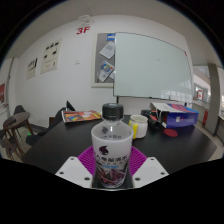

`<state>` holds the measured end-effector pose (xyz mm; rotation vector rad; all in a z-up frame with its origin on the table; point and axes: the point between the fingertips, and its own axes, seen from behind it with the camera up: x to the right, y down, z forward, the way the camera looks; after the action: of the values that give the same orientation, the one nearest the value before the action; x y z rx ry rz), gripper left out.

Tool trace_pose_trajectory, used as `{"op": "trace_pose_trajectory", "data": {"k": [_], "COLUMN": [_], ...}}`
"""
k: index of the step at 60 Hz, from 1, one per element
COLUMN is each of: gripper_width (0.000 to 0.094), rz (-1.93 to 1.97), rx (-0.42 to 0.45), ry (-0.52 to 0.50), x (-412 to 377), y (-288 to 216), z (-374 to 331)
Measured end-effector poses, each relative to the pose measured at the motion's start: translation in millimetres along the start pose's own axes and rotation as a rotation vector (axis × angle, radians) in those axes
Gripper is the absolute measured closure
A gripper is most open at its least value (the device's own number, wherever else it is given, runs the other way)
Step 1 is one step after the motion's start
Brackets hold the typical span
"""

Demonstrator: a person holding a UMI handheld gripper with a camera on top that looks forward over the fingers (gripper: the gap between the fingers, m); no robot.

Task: Pour water

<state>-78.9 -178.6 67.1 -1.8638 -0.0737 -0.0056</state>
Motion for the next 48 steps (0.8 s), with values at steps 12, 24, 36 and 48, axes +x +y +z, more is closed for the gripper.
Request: {"op": "trace_pose_trajectory", "data": {"k": [12, 24, 36, 48], "gripper_width": [0.0568, 0.0568, 0.0571, 0.057], "rz": [-0.004, 0.226, 0.812, 1.534], "rx": [0.013, 0.132, 0.229, 0.216], "ry": [-0.039, -0.224, -0.581, -0.868], "x": [-10.2, -44.2, -57.9, -17.8], "y": [-17.9, -122.9, -252.7, -300.1], "z": [-6.6, -1.8, 19.2, 72.3]}}
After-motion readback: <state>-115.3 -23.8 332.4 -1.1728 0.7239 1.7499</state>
